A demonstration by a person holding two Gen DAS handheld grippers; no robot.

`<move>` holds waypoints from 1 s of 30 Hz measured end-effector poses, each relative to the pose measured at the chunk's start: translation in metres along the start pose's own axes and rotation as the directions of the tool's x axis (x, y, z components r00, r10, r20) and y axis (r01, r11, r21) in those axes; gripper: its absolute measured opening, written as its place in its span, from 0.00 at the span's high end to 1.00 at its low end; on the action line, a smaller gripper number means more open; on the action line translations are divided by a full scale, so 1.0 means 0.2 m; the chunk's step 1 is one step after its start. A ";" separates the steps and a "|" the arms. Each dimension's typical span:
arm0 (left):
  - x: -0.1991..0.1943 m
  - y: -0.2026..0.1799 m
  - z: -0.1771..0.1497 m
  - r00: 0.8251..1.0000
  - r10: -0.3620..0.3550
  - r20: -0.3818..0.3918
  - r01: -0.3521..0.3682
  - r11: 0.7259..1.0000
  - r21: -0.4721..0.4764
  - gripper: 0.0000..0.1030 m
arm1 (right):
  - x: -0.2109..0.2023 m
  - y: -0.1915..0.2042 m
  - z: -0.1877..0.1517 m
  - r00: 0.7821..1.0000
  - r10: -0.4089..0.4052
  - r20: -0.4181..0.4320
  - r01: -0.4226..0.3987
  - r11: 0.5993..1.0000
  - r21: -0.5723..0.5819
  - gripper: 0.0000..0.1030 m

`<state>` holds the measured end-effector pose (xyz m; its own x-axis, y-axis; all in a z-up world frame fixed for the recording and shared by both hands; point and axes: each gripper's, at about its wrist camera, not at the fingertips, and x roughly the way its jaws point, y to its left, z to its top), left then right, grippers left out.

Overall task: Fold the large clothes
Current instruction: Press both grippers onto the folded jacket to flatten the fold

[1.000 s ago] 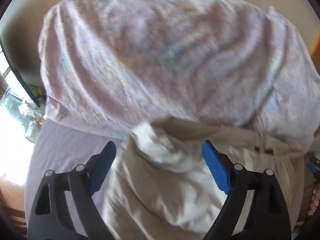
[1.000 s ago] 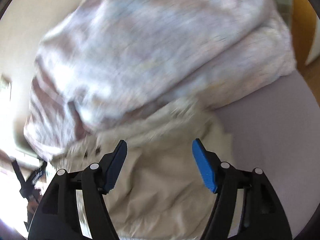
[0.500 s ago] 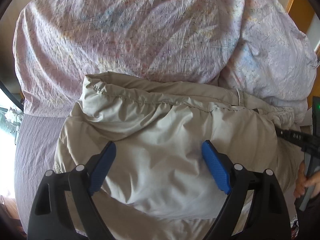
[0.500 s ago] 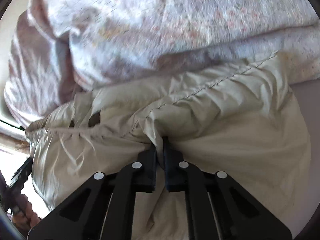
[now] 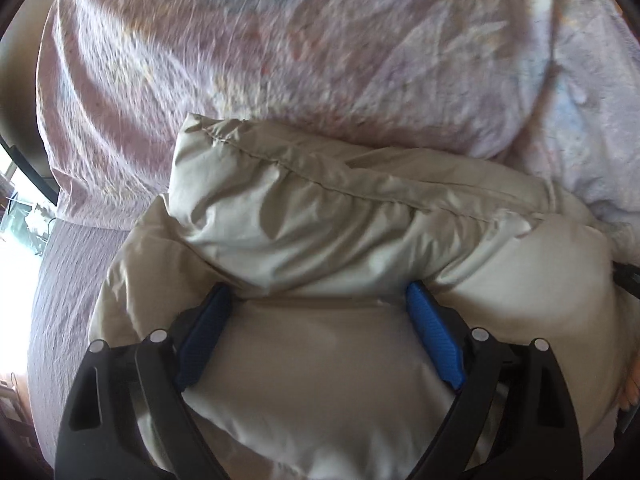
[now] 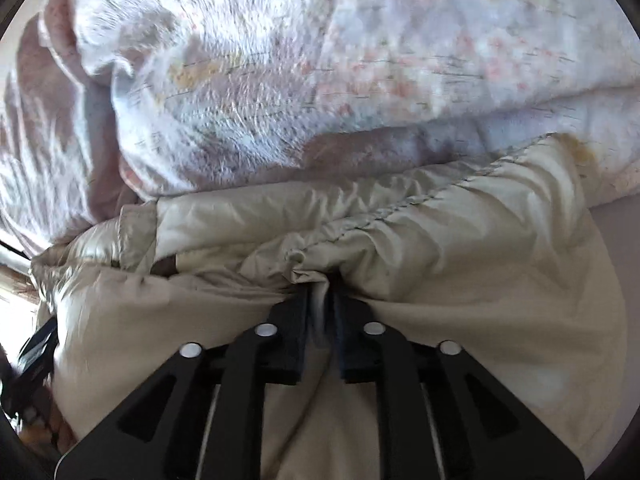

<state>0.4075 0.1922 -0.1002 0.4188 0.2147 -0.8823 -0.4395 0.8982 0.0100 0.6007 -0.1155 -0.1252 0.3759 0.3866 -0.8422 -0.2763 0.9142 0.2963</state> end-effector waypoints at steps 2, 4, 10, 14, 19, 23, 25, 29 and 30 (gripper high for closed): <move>0.02 0.00 0.00 1.000 0.008 -0.002 -0.008 1.000 0.002 0.13 | -0.06 -0.06 -0.04 1.000 0.002 0.030 -0.002 1.000 0.015 0.58; 0.04 -0.01 0.01 1.000 0.012 -0.001 -0.012 1.000 0.004 0.12 | -0.15 -0.12 -0.08 0.997 -0.009 0.078 0.007 1.000 0.030 0.51; 0.12 0.02 0.01 1.000 0.019 0.006 -0.019 1.000 0.003 0.10 | -0.25 -0.27 -0.20 0.970 -0.139 0.199 0.133 0.990 0.043 0.39; 0.17 0.02 0.00 1.000 0.019 0.013 -0.019 1.000 0.002 0.08 | -0.21 -0.38 -0.24 0.958 -0.208 0.196 0.196 0.977 0.081 0.39; 0.24 0.05 -0.01 1.000 0.013 0.021 -0.013 1.000 -0.004 0.06 | -0.09 -0.36 -0.24 0.942 -0.275 0.191 0.279 0.960 0.005 0.34; 0.30 0.09 0.01 0.999 -0.001 0.037 0.002 1.000 -0.016 0.03 | 0.01 -0.33 -0.22 0.936 -0.294 0.195 0.302 0.953 -0.014 0.27; 0.31 0.12 0.00 0.999 -0.003 0.045 0.004 1.000 -0.022 0.02 | 0.08 -0.30 -0.21 0.931 -0.305 0.202 0.315 0.949 -0.020 0.25; 0.34 0.12 -0.01 0.998 -0.004 0.062 0.006 0.999 -0.031 0.02 | 0.20 -0.25 -0.19 0.924 -0.310 0.222 0.323 0.946 -0.024 0.22; 0.36 0.12 -0.01 0.998 -0.004 0.063 0.007 0.999 -0.033 0.02 | 0.23 -0.25 -0.20 0.923 -0.310 0.229 0.323 0.946 -0.023 0.21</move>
<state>0.4255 0.2295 -0.1635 0.4702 0.2346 -0.8508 -0.4628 0.8864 -0.0114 0.5969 -0.1491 -0.1960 0.6349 0.1014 -0.7659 -0.1601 0.9871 -0.0021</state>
